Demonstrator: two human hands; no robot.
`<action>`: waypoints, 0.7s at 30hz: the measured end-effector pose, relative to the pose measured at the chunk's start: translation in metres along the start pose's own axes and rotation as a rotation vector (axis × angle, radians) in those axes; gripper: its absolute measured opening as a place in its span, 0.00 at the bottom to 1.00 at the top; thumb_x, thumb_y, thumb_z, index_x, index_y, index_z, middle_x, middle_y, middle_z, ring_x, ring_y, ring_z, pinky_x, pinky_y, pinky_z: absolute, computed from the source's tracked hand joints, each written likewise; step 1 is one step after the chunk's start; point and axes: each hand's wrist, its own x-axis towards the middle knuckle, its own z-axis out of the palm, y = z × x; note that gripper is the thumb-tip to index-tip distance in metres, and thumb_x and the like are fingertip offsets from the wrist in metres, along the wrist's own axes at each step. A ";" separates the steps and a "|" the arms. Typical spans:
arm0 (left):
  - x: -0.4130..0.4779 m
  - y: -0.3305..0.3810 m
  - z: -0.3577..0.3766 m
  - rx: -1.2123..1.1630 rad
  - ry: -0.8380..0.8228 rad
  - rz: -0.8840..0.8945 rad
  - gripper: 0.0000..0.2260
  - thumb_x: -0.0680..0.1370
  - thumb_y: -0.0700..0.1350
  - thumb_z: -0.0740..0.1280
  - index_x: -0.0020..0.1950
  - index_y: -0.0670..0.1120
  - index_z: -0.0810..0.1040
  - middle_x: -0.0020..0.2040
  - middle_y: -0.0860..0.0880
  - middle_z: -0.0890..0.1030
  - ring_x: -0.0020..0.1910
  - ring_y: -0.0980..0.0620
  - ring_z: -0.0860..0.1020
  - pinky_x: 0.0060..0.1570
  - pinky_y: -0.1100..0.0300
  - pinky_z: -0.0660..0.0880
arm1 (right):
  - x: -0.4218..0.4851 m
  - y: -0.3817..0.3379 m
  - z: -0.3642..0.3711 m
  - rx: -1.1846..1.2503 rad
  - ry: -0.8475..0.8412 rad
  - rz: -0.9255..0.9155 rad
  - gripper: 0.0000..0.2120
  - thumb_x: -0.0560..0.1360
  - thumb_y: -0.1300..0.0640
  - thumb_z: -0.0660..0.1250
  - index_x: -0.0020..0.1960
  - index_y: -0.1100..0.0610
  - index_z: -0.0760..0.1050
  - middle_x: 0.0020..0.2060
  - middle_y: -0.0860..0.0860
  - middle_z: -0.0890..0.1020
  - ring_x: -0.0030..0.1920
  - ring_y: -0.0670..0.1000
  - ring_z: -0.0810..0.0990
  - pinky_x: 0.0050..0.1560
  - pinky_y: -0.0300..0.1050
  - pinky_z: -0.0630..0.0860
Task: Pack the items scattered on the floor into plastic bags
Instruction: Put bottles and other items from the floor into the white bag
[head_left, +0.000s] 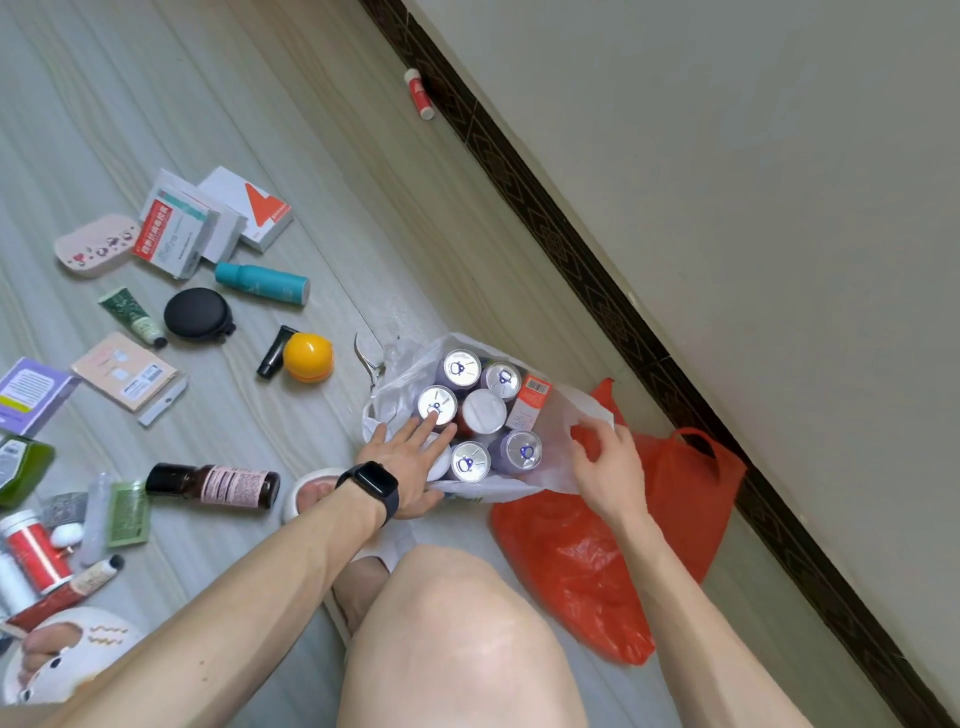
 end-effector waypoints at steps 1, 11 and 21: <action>0.000 0.000 0.000 -0.003 -0.006 -0.002 0.39 0.77 0.64 0.57 0.79 0.55 0.38 0.80 0.49 0.41 0.79 0.49 0.46 0.74 0.42 0.48 | -0.003 0.004 0.002 -0.095 -0.082 0.001 0.18 0.76 0.50 0.64 0.66 0.47 0.74 0.61 0.52 0.75 0.60 0.55 0.77 0.54 0.45 0.71; -0.016 -0.006 -0.024 -0.002 0.037 -0.039 0.36 0.78 0.61 0.59 0.80 0.52 0.46 0.81 0.48 0.49 0.79 0.47 0.50 0.75 0.41 0.50 | -0.026 -0.017 0.003 -0.403 0.114 -0.250 0.24 0.72 0.48 0.66 0.68 0.48 0.74 0.74 0.59 0.66 0.71 0.64 0.66 0.68 0.58 0.68; -0.106 -0.097 -0.056 -0.131 0.181 -0.441 0.31 0.78 0.55 0.61 0.79 0.51 0.53 0.79 0.46 0.56 0.77 0.45 0.56 0.72 0.43 0.56 | -0.043 -0.159 0.037 -0.121 0.058 -0.770 0.19 0.76 0.48 0.67 0.66 0.49 0.78 0.73 0.54 0.71 0.74 0.57 0.66 0.71 0.57 0.68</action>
